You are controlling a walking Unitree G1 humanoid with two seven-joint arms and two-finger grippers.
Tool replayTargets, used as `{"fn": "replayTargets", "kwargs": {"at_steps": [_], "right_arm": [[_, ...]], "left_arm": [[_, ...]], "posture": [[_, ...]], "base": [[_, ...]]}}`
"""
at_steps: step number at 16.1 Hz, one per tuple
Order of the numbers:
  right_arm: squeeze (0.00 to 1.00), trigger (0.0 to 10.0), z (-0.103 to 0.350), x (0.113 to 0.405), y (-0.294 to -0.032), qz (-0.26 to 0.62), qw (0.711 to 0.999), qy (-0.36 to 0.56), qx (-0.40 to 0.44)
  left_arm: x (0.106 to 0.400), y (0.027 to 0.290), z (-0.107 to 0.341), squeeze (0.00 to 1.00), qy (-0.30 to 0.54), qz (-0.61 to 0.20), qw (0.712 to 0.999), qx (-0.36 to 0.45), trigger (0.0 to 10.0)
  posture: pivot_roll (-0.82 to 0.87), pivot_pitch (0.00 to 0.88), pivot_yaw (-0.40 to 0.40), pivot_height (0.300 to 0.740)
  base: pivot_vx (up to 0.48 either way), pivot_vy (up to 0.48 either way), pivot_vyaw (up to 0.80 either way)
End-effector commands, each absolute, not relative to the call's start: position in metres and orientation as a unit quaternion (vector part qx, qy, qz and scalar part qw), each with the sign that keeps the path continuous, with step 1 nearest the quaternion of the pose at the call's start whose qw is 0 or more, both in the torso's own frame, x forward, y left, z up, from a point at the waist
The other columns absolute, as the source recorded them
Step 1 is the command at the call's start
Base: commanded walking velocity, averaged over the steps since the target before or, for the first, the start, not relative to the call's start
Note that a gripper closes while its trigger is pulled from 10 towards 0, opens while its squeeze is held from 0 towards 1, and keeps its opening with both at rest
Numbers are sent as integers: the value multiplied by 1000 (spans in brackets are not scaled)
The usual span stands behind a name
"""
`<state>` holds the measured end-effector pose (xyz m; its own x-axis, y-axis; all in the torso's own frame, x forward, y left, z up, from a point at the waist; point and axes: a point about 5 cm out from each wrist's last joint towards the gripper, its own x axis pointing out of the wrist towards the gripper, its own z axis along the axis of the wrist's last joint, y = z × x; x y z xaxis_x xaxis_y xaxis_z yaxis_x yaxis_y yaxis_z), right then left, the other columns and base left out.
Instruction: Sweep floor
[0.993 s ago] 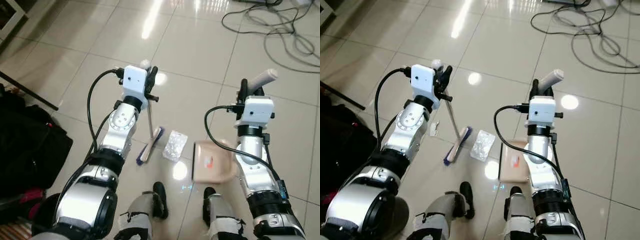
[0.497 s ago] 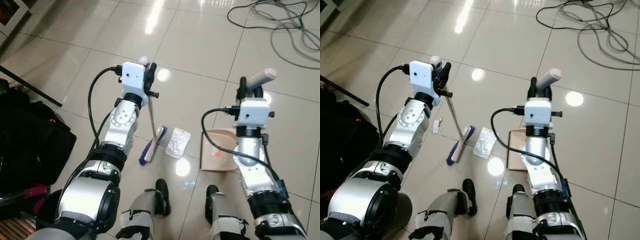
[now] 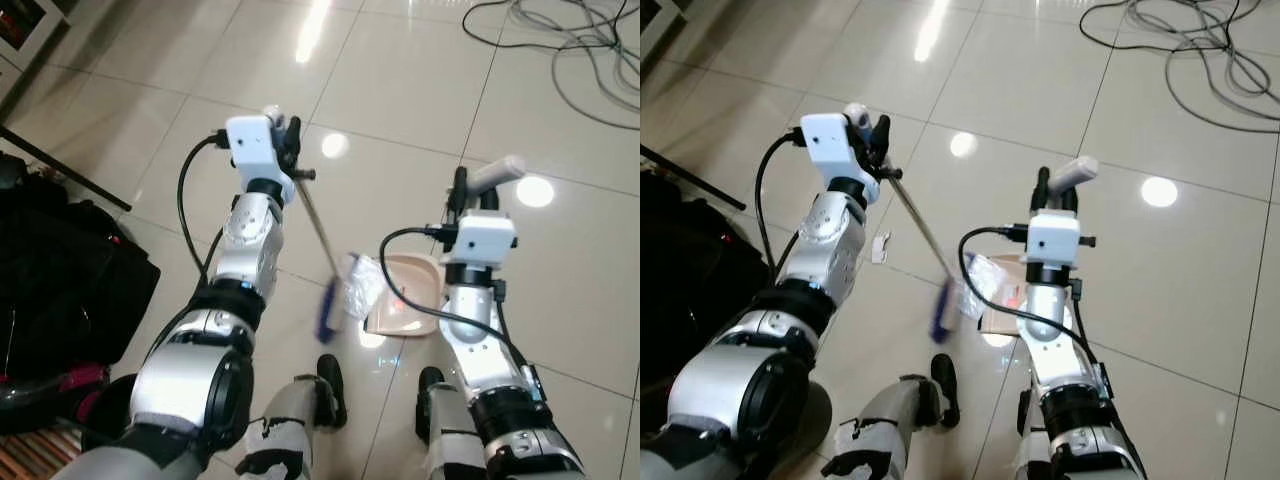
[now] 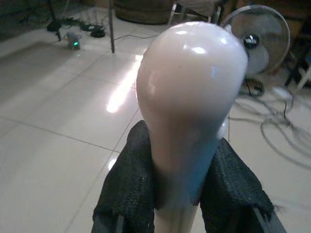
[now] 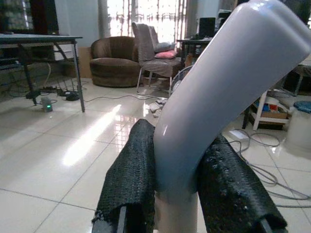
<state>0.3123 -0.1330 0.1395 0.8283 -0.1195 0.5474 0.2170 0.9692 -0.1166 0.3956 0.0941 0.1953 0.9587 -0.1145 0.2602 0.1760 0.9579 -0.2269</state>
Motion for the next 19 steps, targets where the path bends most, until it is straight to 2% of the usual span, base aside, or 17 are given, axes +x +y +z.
{"fn": "replayTargets", "kwargs": {"at_steps": [1, 4, 8, 9, 11, 12, 16, 19], "right_arm": [[0, 10000, 129, 308, -125, -78, 957, -266, -81], [0, 10000, 126, 309, -129, -84, 959, -258, -81], [0, 10000, 126, 311, -136, -94, 960, -253, -78], [0, 10000, 126, 311, -136, -94, 960, -254, -72], [0, 10000, 127, 309, -137, -84, 961, -258, -60], [0, 10000, 126, 309, -139, -81, 962, -255, -59], [0, 10000, 124, 310, -151, -68, 964, -249, -66], [0, 10000, 124, 311, -160, -62, 965, -246, -69]], "left_arm": [[395, 91, 184, 0, -90, -69, 976, -184, 10000], [398, 73, 204, 0, -99, -126, 950, -267, 10000], [400, 71, 213, 0, -111, -148, 942, -281, 10000], [400, 72, 213, 0, -113, -156, 943, -270, 10000], [399, 74, 226, 0, -137, -212, 952, -171, 10000], [400, 75, 232, 0, -146, -228, 951, -150, 10000], [407, 104, 283, 0, -194, -240, 942, -134, 10000], [409, 130, 313, 0, -211, -230, 933, -178, 10000]], "posture": [[84, 384, 231, 740], [81, 383, 225, 740], [74, 369, 216, 740], [69, 357, 215, 740], [66, 348, 207, 740], [68, 345, 201, 740], [59, 329, 169, 740], [54, 311, 142, 740]], "base": [[0, 0, 0], [0, 0, 0], [0, 0, 0], [0, 0, 0], [0, 0, 0], [0, 0, 0], [0, 0, 0], [0, 0, 0]]}}
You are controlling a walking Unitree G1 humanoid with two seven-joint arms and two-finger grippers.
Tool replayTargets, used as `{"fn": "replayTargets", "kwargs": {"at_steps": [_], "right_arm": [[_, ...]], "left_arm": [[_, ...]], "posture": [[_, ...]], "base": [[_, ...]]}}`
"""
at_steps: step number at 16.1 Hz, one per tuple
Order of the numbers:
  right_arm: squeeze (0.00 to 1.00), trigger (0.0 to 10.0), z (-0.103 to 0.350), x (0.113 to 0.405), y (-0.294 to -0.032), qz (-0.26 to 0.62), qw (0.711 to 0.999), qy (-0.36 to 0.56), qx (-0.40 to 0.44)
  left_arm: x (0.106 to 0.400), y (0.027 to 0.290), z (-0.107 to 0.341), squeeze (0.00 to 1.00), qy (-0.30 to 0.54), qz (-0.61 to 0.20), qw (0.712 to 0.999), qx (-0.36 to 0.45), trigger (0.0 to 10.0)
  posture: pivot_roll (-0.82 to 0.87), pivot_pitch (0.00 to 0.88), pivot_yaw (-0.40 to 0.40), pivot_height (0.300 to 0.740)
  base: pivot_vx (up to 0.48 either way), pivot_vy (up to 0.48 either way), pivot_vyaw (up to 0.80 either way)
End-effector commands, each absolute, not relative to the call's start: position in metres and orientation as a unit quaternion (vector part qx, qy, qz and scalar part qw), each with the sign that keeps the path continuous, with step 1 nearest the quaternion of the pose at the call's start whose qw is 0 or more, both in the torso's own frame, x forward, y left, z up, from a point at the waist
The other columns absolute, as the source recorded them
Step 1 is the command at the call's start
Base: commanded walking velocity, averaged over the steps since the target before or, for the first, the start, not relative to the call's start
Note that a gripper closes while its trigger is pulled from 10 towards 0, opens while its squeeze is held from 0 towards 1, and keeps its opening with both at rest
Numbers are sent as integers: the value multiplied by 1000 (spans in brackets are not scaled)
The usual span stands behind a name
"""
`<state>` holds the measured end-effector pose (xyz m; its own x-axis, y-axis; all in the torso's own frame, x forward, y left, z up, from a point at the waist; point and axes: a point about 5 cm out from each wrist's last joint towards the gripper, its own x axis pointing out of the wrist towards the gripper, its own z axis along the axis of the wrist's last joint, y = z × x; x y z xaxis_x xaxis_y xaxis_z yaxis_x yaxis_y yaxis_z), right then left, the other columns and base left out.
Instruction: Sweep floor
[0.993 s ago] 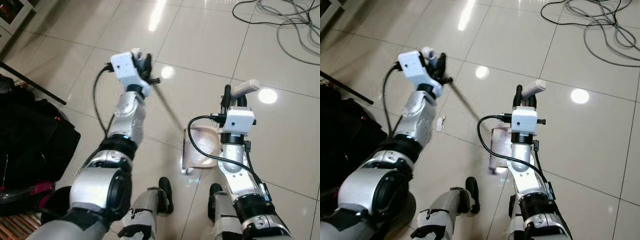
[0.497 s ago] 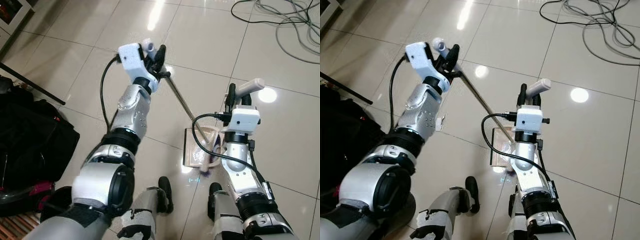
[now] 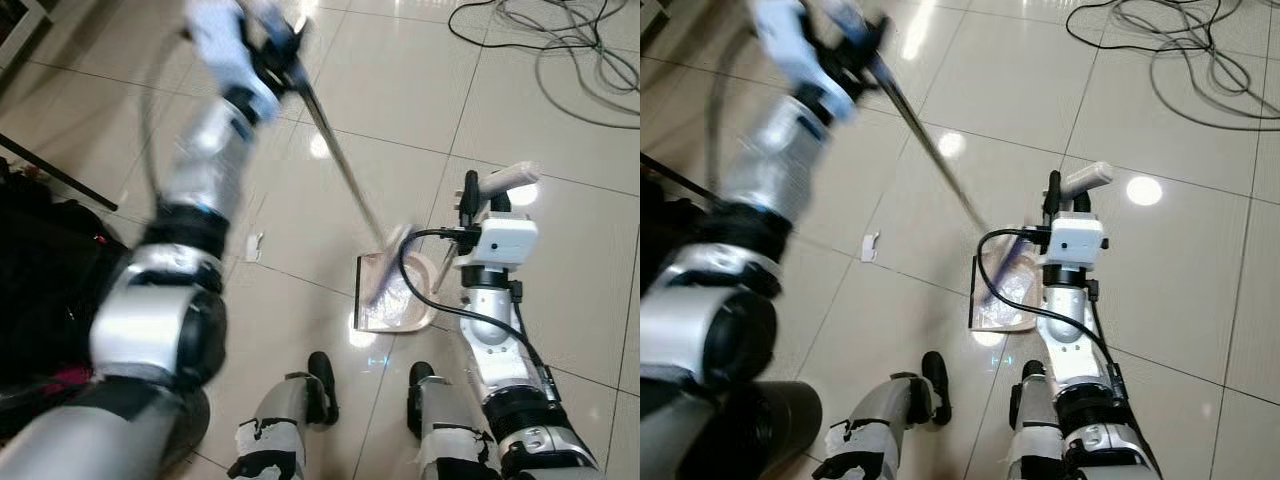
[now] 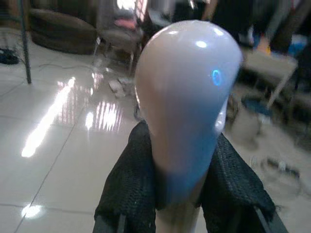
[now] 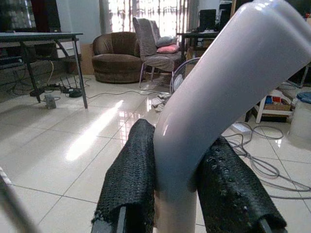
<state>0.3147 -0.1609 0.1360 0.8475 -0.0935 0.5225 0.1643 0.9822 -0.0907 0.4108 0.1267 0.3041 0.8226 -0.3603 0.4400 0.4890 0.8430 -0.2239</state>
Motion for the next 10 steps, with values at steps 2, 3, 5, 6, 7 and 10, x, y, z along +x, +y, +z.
{"fn": "replayTargets", "kwargs": {"at_steps": [2, 3, 5, 6, 7, 10], "right_arm": [[0, 10000, 124, 311, -164, -59, 965, -245, -65], [0, 10000, 125, 311, -167, -63, 966, -244, -56], [0, 10000, 133, 310, -171, -67, 965, -252, -41], [0, 10000, 134, 310, -171, -66, 966, -248, -38], [0, 10000, 137, 309, -171, -69, 967, -243, -24], [0, 10000, 166, 296, -170, -75, 957, -281, 13]], "left_arm": [[409, 143, 328, 0, -223, -221, 934, -168, 10000], [408, 151, 331, 0, -227, -219, 942, -116, 10000], [408, 162, 317, 0, -194, -186, 963, 8, 10000], [408, 165, 313, 0, -187, -180, 965, 18, 10000], [406, 170, 304, 0, -177, -172, 968, 41, 10000], [381, 190, 239, 0, -128, -158, 975, 95, 10000]], "posture": [[57, 299, 136, 740], [62, 296, 133, 740], [78, 298, 147, 740], [78, 298, 147, 740], [78, 298, 147, 740], [-14, 266, 125, 740]], "base": [[0, 0, 0], [0, 0, 0], [0, 0, 0], [0, 0, 0], [0, 0, 0], [0, 0, 0]]}}
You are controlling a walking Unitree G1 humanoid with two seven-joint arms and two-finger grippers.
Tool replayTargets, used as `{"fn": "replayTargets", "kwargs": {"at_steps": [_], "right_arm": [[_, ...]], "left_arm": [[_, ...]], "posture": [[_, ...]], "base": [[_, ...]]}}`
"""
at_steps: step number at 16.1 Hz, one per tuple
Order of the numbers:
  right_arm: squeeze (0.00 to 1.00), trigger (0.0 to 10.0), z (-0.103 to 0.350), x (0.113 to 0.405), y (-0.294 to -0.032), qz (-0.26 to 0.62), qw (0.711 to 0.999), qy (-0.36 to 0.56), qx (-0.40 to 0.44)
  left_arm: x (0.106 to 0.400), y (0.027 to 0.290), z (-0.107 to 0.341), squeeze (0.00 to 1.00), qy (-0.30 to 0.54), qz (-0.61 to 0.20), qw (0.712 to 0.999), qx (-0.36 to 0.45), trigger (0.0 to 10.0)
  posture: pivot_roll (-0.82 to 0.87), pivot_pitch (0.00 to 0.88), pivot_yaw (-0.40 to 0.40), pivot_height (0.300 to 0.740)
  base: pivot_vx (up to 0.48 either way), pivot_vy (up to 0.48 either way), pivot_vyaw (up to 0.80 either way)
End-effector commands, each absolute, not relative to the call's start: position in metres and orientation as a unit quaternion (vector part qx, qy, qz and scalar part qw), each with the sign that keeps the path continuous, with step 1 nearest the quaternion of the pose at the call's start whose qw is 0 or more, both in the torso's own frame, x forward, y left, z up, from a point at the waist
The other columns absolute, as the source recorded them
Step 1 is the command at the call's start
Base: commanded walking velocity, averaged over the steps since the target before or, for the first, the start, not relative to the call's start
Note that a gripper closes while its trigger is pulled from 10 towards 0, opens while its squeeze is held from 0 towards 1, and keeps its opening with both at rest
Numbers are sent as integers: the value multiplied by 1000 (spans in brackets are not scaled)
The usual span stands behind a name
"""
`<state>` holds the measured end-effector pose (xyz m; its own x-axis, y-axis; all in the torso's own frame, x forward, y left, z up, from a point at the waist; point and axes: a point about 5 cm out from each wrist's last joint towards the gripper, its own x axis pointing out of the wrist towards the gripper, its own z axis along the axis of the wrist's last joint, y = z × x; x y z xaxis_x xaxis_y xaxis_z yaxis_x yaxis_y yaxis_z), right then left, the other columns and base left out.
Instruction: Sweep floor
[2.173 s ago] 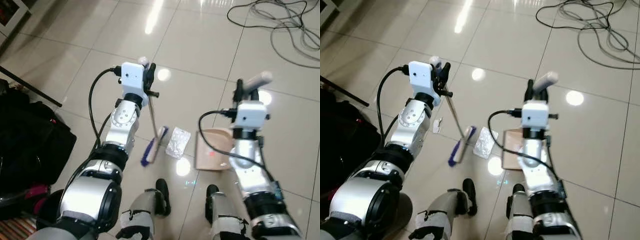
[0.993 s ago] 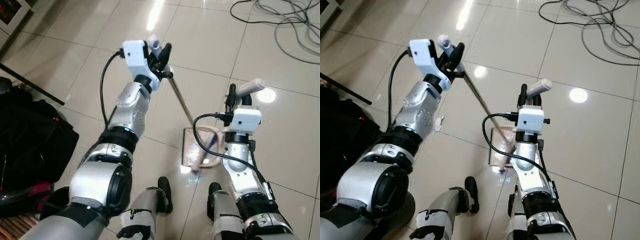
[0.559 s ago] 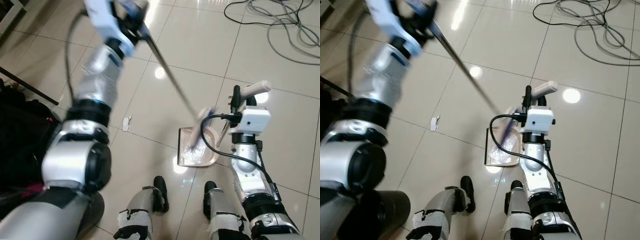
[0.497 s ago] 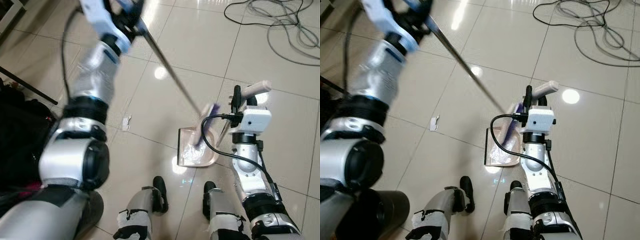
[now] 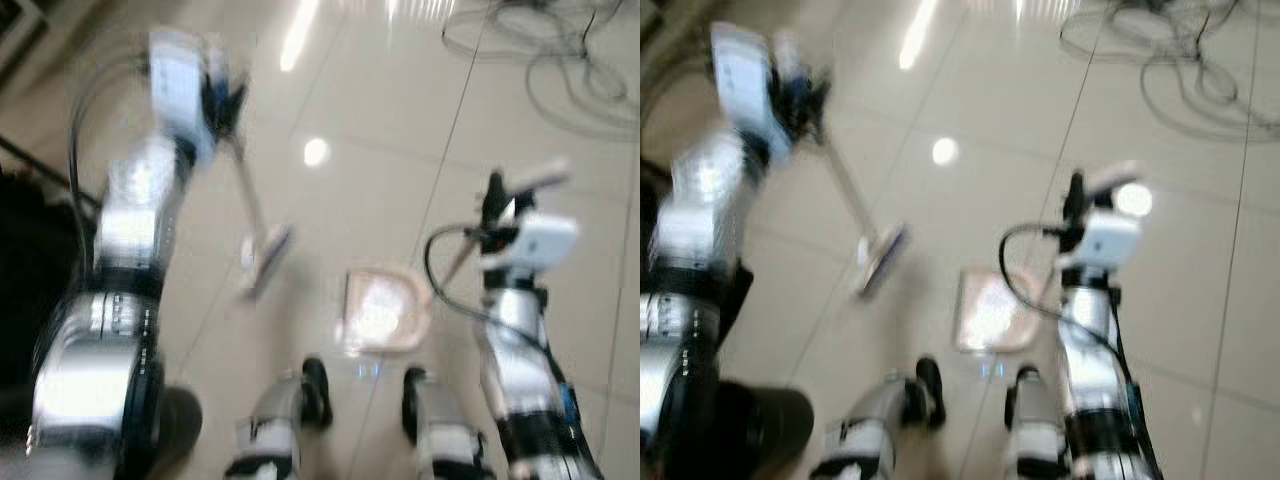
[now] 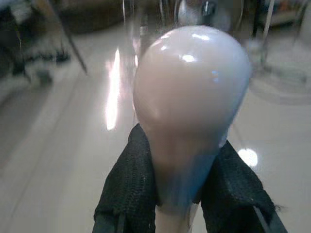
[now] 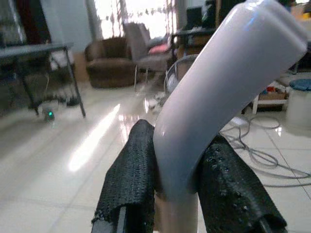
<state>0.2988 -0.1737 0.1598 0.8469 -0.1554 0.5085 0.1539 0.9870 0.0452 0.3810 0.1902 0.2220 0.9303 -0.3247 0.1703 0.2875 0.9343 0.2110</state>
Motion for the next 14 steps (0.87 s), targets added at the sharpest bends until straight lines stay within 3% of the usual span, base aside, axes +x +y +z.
{"fn": "replayTargets", "kwargs": {"at_steps": [1, 5, 8, 14], "right_arm": [[0, 10000, 171, 294, -170, -79, 955, -286, 16], [0, 10000, 192, 276, -171, -82, 959, -269, 18], [0, 10000, 202, 267, -170, -92, 965, -246, 16], [0, 10000, 218, 268, -179, -105, 970, -215, 49]], "left_arm": [[375, 193, 227, 0, -121, -153, 975, 105, 10000], [325, 207, 165, 0, -55, -121, 989, 69, 10000], [298, 209, 145, 0, -14, -105, 994, 40, 10000], [274, 195, 130, 0, 29, -126, 991, 23, 10000]], "posture": [[-35, 253, 113, 740], [-107, 212, 45, 740], [-125, 187, 12, 740], [-129, 163, 33, 740]], "base": [[0, 0, 0], [0, 0, 0], [0, 0, 0], [0, 0, 0]]}}
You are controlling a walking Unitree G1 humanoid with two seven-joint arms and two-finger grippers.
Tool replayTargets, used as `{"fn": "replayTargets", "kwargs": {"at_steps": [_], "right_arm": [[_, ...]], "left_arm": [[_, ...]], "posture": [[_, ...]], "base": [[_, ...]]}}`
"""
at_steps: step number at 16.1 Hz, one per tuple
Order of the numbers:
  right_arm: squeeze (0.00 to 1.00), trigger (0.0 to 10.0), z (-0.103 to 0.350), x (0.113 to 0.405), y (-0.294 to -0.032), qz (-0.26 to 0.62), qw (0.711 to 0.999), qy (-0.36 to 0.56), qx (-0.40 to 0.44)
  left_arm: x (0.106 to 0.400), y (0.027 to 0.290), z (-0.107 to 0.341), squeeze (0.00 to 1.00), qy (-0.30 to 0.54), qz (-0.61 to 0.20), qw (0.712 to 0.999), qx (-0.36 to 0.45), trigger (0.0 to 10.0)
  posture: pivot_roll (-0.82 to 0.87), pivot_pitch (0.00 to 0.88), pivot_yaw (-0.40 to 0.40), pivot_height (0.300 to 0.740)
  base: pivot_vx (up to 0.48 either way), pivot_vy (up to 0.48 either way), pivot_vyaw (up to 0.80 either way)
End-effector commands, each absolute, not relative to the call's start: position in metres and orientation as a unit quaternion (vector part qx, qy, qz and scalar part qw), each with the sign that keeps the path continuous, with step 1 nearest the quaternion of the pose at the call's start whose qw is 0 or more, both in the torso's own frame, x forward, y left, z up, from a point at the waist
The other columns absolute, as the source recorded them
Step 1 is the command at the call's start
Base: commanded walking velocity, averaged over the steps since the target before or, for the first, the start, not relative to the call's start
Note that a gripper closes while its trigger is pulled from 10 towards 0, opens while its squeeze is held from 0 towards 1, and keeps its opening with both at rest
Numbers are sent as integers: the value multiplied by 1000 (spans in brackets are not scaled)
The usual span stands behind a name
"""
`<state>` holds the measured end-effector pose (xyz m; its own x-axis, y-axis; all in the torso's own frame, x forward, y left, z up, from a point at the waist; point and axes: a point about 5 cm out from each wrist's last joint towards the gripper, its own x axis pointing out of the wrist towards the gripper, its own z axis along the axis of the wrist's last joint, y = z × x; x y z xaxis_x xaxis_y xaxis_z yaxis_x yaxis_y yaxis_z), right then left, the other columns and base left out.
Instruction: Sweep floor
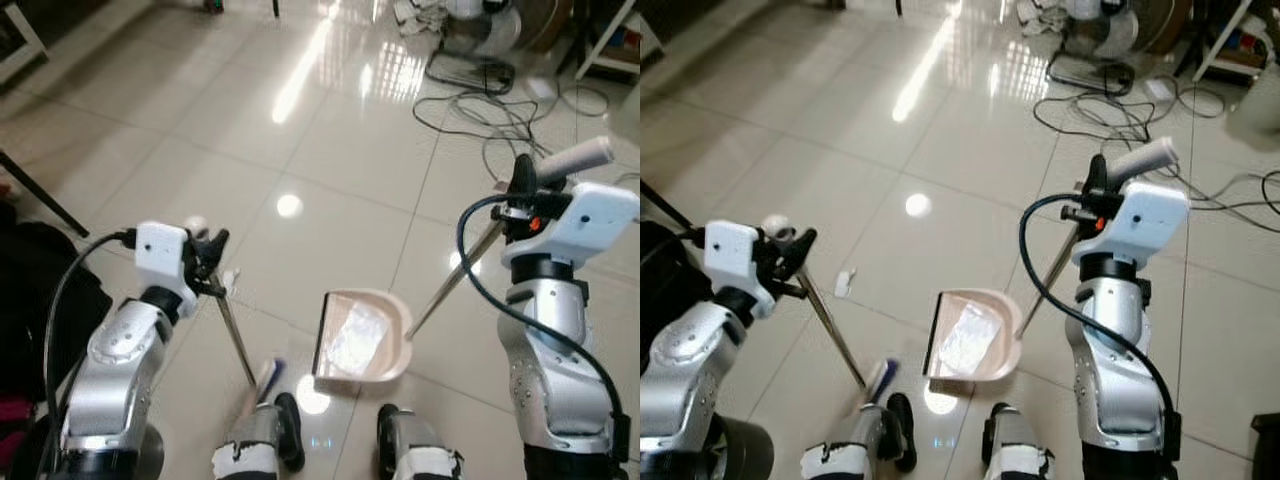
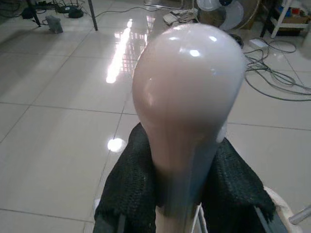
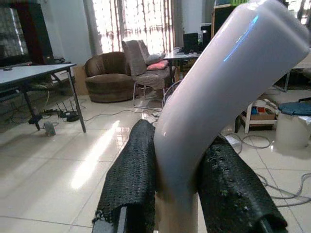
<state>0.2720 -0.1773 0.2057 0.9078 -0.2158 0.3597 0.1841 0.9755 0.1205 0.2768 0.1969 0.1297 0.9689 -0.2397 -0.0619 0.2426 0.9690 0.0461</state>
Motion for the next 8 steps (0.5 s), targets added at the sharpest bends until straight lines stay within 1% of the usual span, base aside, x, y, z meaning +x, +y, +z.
{"fn": "replayTargets", "kwargs": {"at_steps": [1, 4, 8], "right_arm": [[0, 10000, 219, 268, -180, -106, 970, -212, 51], [0, 10000, 227, 270, -180, -101, 971, -205, 65], [0, 10000, 244, 275, -180, -80, 973, -212, 47]], "left_arm": [[273, 192, 130, 0, 29, -131, 991, 24, 10000], [273, 179, 130, 0, 33, -160, 986, 23, 10000], [280, 174, 127, 0, 40, -165, 985, 27, 10000]], "posture": [[-125, 157, 44, 740], [-134, 145, 63, 740], [-155, 135, 71, 740]], "base": [[0, 0, 0], [0, 0, 0], [0, 0, 0]]}}
